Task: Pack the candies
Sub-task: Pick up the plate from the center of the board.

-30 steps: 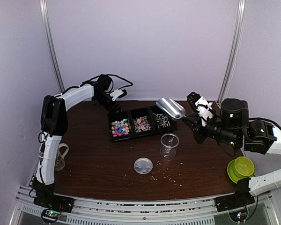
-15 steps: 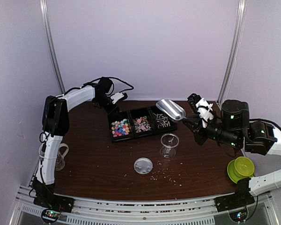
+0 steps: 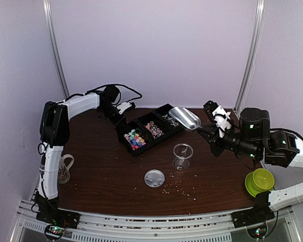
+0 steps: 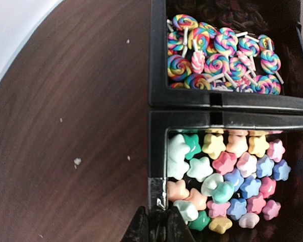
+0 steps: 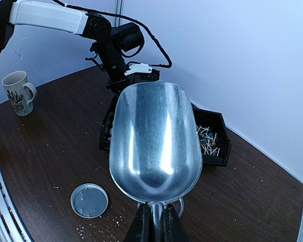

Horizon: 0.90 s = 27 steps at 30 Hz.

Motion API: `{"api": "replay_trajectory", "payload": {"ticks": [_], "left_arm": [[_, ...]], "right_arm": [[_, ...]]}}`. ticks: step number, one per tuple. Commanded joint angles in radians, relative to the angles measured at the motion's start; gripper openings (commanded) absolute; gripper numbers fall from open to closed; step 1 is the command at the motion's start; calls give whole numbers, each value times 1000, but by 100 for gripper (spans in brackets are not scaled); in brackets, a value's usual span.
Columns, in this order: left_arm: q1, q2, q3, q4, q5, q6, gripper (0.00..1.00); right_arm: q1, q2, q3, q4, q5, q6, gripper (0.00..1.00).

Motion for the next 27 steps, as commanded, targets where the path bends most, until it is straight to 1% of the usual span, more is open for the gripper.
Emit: {"api": "replay_trajectory", "payload": {"ticks": [1, 5, 9, 12, 16, 20, 25, 27], "left_arm": [[4, -85, -91, -72, -59, -113, 7], [4, -175, -235, -60, -101, -219, 8], [-9, -258, -389, -46, -205, -356, 8], [-17, -329, -489, -32, -198, -445, 8], [-19, -427, -593, -23, -180, -507, 9], [-21, -479, -622, -36, -208, -520, 20], [-31, -471, -576, -60, -262, -527, 46], [-41, -454, -551, -63, -273, -528, 54]], "right_arm": [[-6, 3, 2, 35, -14, 13, 0], [-6, 14, 7, 48, -26, 15, 0], [-6, 29, 17, 43, -34, 16, 0], [-6, 39, 29, 30, -39, 17, 0], [-7, 47, 38, 28, -47, 23, 0], [-6, 59, 53, 35, -62, 31, 0], [-6, 89, 92, 24, -82, 37, 0], [-7, 99, 103, 23, -89, 42, 0]]}}
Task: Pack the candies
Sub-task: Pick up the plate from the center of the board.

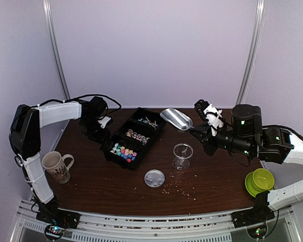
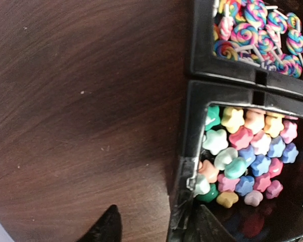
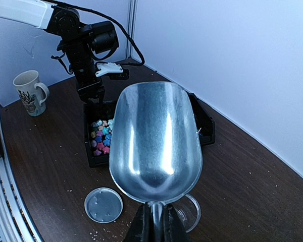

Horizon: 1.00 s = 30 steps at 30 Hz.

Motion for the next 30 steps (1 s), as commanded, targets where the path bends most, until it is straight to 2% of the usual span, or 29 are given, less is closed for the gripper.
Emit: {"api": "replay_trajectory", "payload": {"ticks": [1, 11, 19, 30], "left_arm": [[-22, 15, 67, -25, -60, -25, 55], [-37, 157, 170, -22, -32, -20, 54], [-36, 241, 252, -40, -14, -6, 42], [-36, 260, 229, -33, -3, -2, 26]], "right_arm": [[-7, 19, 52, 15, -29, 25, 0], [-5, 39, 57, -1, -55, 61, 0], [-5, 34, 57, -17, -57, 62, 0], [-6, 37, 57, -18, -58, 54, 0]]}}
